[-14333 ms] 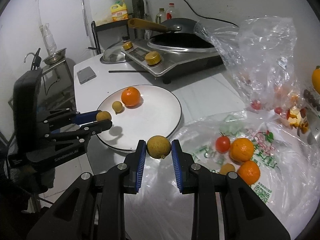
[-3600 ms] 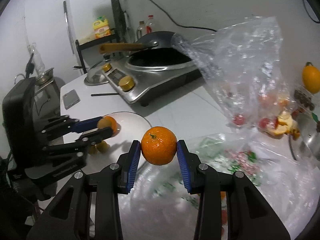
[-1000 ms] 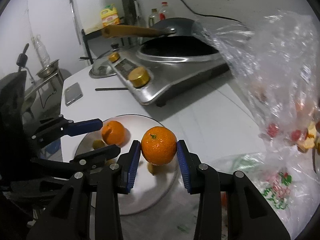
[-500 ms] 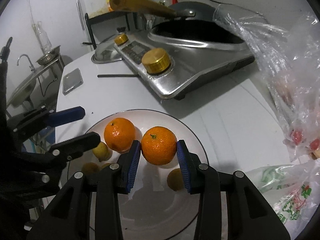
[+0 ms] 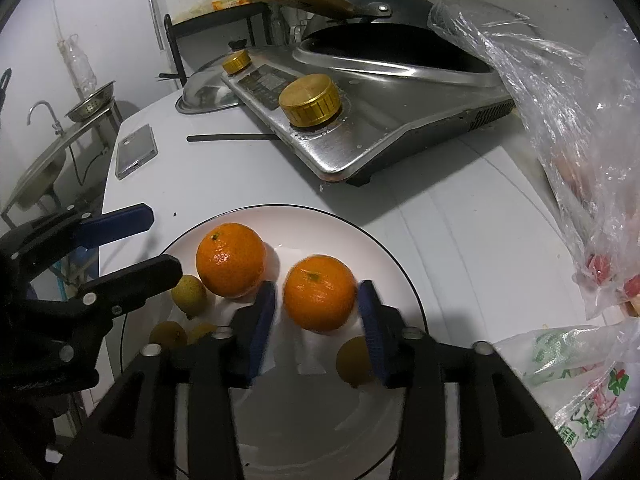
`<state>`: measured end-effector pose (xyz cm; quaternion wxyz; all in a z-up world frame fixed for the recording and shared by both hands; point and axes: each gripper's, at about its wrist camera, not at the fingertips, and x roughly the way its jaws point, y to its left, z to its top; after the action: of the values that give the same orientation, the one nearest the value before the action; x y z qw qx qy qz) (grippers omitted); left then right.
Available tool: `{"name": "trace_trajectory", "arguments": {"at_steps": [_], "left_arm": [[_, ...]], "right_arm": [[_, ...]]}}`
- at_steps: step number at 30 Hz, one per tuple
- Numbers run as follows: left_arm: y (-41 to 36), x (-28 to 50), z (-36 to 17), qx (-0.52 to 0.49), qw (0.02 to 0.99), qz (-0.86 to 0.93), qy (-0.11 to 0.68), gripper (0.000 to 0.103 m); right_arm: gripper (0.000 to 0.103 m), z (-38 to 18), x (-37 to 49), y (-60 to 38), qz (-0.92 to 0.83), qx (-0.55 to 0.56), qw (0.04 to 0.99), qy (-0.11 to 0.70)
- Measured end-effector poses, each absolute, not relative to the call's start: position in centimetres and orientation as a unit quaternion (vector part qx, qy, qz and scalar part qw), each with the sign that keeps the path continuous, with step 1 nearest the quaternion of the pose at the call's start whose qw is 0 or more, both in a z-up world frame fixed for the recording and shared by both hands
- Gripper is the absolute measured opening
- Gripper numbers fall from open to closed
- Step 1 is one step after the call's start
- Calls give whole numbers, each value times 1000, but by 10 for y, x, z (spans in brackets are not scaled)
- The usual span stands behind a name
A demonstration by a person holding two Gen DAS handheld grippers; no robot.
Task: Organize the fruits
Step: 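Lower the mandarin onto the plate and open the right gripper, then move both open grippers back to the fruit on the plastic bag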
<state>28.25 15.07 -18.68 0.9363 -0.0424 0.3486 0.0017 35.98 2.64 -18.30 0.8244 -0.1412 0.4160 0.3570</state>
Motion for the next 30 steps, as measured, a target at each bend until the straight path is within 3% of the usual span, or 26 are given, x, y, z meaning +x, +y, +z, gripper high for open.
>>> {"name": "trace_trajectory", "arguments": {"at_steps": [30], "left_arm": [[59, 212, -136, -21, 950, -32, 310, 53]], "right_arm": [[56, -109, 279, -80, 321, -113, 873, 350]]}}
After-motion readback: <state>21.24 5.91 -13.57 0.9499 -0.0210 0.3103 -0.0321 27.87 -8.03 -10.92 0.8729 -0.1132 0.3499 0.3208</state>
